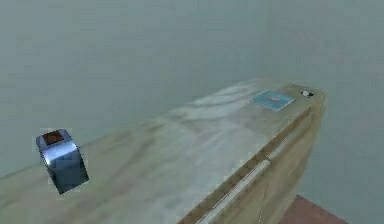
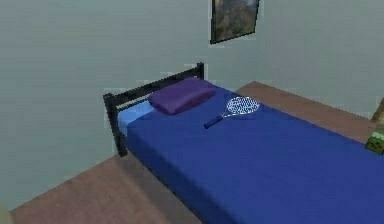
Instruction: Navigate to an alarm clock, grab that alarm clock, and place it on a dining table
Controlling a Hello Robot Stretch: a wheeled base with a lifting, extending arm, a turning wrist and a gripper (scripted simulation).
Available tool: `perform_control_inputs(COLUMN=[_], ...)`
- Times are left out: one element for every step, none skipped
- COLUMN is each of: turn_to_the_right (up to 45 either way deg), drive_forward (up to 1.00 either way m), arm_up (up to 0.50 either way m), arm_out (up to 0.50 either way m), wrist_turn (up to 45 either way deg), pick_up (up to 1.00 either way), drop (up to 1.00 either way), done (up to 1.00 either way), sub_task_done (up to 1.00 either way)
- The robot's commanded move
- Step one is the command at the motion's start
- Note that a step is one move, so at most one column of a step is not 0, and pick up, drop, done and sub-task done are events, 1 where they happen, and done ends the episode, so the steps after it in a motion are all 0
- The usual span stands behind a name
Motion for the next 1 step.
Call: perform_control_inputs(turn_to_the_right=[-45.0], drive_forward=[0.00], arm_up=[0.00], arm_out=[0.00], wrist_turn=[0.0], pick_up=[0.00], drop=[0.00], done=[0.00], sub_task_done=[0.00])
